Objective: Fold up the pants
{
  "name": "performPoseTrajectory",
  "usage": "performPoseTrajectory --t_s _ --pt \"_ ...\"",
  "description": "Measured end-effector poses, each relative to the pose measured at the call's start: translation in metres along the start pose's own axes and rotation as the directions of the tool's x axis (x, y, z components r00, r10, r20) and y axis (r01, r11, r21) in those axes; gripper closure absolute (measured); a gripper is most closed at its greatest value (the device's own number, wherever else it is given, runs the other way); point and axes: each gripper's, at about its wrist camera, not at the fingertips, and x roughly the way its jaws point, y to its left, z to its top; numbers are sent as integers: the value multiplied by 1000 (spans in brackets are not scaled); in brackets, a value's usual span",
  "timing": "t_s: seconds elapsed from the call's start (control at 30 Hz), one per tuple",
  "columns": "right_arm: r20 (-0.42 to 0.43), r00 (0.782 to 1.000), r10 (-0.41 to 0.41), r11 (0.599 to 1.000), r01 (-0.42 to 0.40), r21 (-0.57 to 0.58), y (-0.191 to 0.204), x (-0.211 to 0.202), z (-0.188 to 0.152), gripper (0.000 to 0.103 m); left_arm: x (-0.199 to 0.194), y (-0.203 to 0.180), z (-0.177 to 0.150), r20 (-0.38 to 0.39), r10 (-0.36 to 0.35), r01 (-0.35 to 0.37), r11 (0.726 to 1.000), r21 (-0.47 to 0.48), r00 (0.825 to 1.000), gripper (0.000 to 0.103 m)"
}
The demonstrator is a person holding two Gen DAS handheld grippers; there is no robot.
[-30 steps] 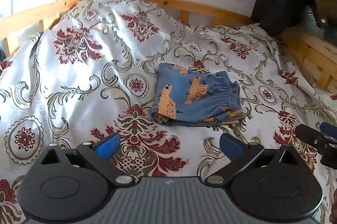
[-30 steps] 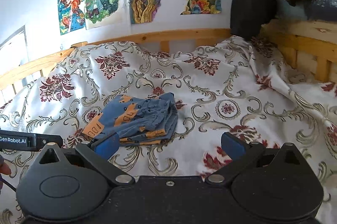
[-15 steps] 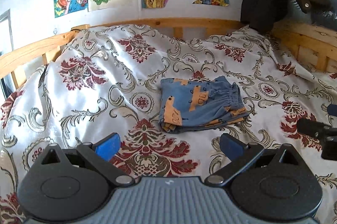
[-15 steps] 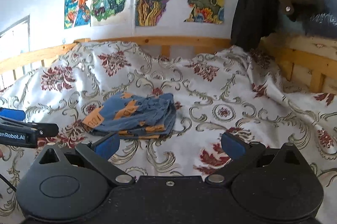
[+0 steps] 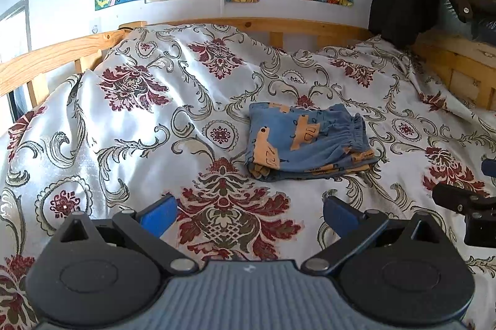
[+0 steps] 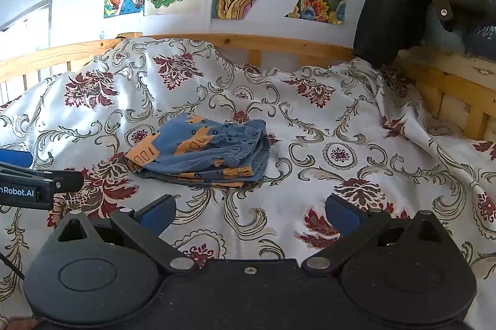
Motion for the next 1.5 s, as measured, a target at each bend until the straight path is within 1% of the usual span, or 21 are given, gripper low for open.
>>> performPoseTrajectory --t_s 0.23,0.43,0.57,1.5 --pt "3 1000 -8 1000 8 22 -5 -1 1 1 0 -2 -2 -10 -1 1 1000 7 1000 0" --pt "-1 1000 -2 1000 2 18 -6 -2 1 1 0 -3 -2 -10 -1 1 1000 20 1000 0" --pt "5 1000 0 1000 0 15 -6 -2 2 1 0 -3 -3 -15 -2 3 1000 15 1000 0" --pt "-18 1000 9 1000 -9 8 -4 1 1 1 0 -1 -5 -26 -2 2 1000 16 1000 0"
